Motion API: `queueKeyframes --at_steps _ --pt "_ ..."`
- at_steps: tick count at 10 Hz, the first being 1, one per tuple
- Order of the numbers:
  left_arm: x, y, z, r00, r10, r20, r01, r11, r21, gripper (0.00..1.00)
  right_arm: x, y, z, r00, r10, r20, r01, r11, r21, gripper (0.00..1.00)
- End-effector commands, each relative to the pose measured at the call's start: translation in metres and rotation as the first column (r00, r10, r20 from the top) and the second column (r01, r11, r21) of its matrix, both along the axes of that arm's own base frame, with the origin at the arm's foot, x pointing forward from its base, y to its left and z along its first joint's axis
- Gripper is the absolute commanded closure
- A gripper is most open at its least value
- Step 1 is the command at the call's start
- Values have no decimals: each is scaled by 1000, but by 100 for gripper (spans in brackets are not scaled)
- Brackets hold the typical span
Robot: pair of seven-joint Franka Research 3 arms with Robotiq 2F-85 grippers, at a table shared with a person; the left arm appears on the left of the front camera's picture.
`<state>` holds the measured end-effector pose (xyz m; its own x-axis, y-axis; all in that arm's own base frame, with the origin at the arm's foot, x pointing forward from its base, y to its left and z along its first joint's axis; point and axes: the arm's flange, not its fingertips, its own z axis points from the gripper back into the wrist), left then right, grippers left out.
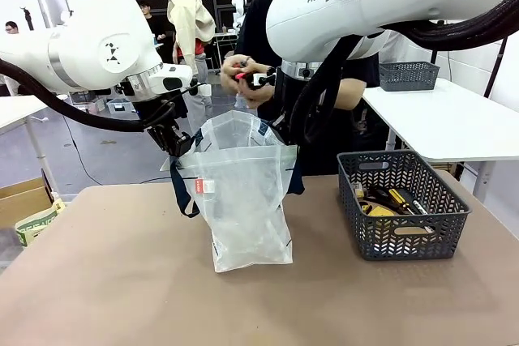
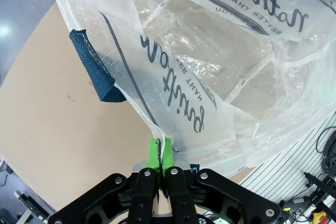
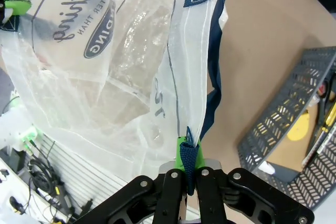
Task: Transfer purchased items from the store into the shopping bag.
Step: Move the Reusable shopping bag to the right side of the table.
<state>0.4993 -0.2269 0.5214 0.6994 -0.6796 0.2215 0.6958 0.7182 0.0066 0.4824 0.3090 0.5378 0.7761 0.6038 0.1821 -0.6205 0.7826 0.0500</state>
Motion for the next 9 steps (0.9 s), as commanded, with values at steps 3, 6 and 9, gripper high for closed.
queueKeyframes --at_steps 3,6,9 --pt "0 2 -1 1000 -1 0 1 1000 7 100 0 -1 0 1000 15 1 -15 1000 -2 100" --pt "0 2 -1 1000 -1 0 1 1000 7 100 0 -1 0 1000 15 1 -15 1000 -2 100" --pt "0 2 -1 1000 -1 0 1 1000 7 100 0 -1 0 1000 15 1 -15 1000 -2 100"
